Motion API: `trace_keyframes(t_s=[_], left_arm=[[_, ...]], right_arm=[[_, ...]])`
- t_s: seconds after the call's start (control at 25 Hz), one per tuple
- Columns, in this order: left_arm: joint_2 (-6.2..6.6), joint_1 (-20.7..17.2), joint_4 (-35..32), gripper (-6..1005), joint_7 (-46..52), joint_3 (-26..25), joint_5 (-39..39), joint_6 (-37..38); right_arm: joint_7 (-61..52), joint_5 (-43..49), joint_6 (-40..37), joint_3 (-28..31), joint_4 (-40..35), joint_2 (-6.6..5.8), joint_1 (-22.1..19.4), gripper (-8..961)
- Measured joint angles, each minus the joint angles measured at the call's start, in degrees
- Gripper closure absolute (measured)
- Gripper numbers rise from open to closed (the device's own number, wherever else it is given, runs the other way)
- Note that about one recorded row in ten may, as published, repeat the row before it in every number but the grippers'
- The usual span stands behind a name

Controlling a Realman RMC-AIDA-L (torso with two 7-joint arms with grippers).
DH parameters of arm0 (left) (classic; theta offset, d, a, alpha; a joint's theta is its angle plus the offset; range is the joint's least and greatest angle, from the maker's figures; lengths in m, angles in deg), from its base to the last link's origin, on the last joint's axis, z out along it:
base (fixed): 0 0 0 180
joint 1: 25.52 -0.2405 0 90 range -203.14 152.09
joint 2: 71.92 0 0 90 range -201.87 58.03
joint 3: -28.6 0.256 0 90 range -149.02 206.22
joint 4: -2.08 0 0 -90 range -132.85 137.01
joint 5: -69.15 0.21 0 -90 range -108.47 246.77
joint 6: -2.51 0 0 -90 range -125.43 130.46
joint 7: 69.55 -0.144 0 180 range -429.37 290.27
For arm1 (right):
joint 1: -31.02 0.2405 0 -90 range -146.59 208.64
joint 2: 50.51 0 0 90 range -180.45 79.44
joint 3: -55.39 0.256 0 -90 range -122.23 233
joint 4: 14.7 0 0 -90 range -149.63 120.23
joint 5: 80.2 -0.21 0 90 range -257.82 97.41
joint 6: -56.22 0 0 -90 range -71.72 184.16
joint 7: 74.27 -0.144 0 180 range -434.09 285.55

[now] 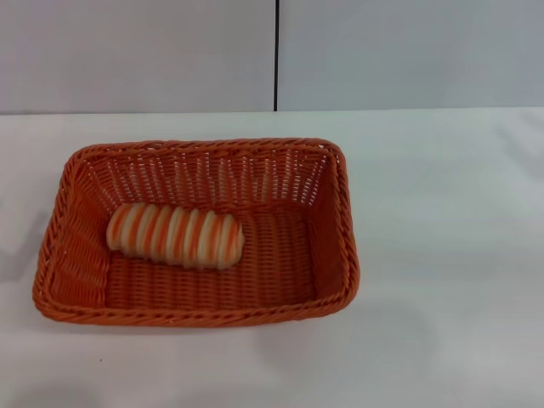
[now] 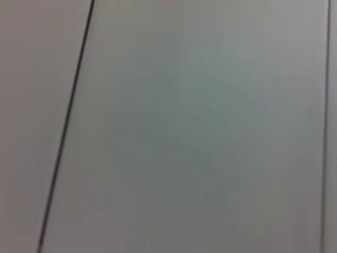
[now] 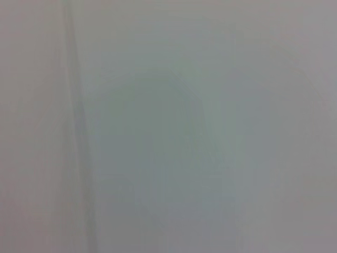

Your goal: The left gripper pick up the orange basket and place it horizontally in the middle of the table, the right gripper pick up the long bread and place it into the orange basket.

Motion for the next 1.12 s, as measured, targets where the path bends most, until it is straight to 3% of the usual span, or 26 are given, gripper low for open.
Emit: trace_keyframes(t_s=[0.36, 1.12], left_arm=[[-0.21, -2.17, 4.11, 271, -5.68, -5.11, -0.02, -0.78], [-0.46, -3.92, 10.44, 271, -10.14, -5.15, 0.06, -0.3]], right_arm=[[22.15, -6.85, -0.25, 9.21, 20.08, 0.06, 2.36, 343], [28.2, -7.35, -0.53, 11.99, 26.07, 0.02, 5.43, 343]])
